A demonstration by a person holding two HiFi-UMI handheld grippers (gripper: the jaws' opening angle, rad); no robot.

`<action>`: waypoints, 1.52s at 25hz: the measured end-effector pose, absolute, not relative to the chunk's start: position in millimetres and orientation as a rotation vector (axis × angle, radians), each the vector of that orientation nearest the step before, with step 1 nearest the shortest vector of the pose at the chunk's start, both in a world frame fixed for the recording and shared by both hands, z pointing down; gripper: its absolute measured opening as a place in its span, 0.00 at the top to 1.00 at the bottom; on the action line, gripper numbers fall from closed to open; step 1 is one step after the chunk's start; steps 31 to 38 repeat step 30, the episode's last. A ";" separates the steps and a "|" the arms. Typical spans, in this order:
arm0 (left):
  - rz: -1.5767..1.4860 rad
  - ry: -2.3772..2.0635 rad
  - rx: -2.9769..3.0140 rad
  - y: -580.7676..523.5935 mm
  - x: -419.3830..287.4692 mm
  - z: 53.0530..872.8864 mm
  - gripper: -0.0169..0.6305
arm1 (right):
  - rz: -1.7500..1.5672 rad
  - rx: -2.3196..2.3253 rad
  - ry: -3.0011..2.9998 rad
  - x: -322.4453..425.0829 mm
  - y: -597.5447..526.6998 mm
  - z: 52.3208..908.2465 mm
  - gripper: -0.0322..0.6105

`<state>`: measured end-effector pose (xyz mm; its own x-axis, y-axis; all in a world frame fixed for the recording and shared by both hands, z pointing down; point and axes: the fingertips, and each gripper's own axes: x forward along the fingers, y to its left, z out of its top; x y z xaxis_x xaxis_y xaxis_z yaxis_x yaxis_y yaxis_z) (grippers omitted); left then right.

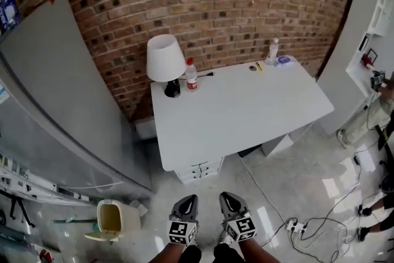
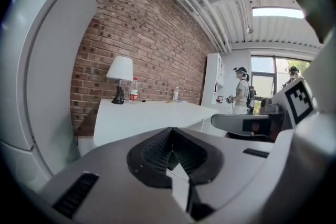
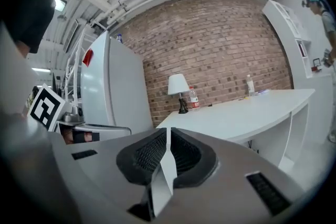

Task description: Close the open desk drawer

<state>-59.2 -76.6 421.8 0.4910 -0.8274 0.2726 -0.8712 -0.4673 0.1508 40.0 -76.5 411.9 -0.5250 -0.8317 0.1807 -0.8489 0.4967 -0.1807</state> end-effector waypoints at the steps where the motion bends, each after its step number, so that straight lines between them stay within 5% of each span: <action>1: 0.230 -1.429 2.487 -74.2 -56.9 409.2 0.96 | 0.337 1.486 -2.668 40.9 -75.1 400.6 0.89; 13: 0.148 -1.468 2.595 -87.7 -53.6 311.1 0.96 | 0.111 1.517 -2.711 54.6 -86.7 289.1 0.90; 38: 0.054 -1.481 2.658 -104.8 -45.9 271.4 0.96 | 0.091 1.602 -2.734 53.7 -103.9 250.9 0.90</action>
